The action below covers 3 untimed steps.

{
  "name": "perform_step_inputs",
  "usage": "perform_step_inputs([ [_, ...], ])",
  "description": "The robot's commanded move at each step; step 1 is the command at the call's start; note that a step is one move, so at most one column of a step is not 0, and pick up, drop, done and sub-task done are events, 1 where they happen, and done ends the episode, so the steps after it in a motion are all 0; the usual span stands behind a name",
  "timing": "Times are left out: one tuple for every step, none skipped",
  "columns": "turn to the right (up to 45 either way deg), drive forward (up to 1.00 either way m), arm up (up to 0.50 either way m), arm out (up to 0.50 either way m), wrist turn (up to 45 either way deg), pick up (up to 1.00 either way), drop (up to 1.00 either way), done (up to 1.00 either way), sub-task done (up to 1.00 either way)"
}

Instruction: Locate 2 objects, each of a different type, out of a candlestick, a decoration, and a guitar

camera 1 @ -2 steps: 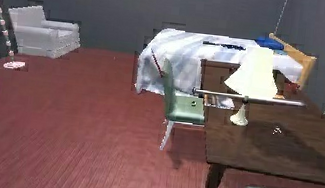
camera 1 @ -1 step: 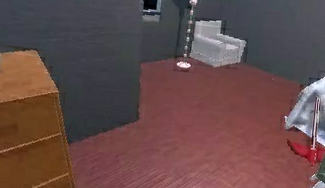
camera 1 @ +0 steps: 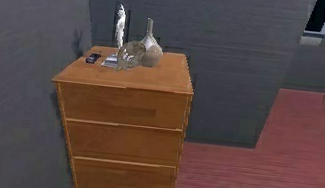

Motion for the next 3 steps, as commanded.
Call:
perform_step_inputs([
  [0.0,0.25,0.00,0.00,0.0,0.00,0.00,0.00,0.00],
  [-18.0,0.00,0.00,0.00,0.0,0.00,0.00,0.00,0.00],
  [0.0,0.00,0.00,0.00,0.0,0.00,0.00,0.00,1.00],
])
